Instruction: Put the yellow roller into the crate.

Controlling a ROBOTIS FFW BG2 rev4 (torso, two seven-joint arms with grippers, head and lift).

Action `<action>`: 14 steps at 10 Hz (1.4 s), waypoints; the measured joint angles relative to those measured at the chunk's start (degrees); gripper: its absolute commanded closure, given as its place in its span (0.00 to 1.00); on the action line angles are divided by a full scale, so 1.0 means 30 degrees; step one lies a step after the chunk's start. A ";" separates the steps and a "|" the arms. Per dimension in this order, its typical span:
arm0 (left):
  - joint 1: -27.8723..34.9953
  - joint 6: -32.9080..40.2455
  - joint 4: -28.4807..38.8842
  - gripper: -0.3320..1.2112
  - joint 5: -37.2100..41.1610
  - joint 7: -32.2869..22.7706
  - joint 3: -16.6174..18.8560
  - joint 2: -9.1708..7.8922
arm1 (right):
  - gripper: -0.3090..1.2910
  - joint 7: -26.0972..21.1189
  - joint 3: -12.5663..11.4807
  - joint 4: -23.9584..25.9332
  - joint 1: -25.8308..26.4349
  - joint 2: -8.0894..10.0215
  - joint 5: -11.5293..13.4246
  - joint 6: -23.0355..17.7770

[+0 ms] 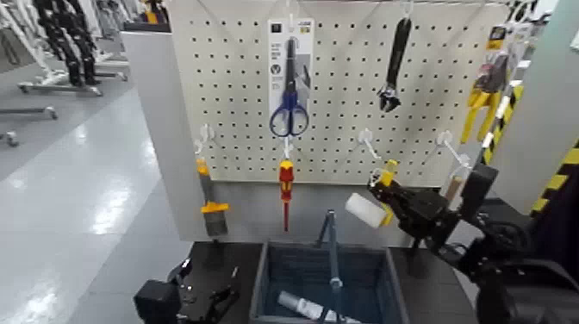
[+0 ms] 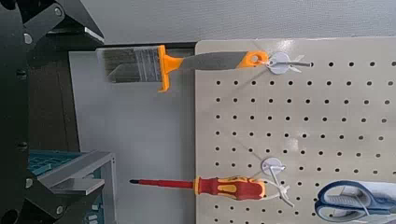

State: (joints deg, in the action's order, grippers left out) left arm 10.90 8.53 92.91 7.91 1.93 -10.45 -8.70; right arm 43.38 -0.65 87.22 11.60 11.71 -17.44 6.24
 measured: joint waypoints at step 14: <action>0.0028 0.0051 -0.0003 0.36 0.0088 0.0059 -0.0002 0.0028 | 0.98 -0.0357 -0.0366 -0.0073 -0.3482 -0.1095 -0.2907 0.2696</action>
State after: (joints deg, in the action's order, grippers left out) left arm 10.99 8.68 92.90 8.17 2.11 -10.46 -8.61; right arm 42.31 -1.75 87.00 1.16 8.43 -26.16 14.33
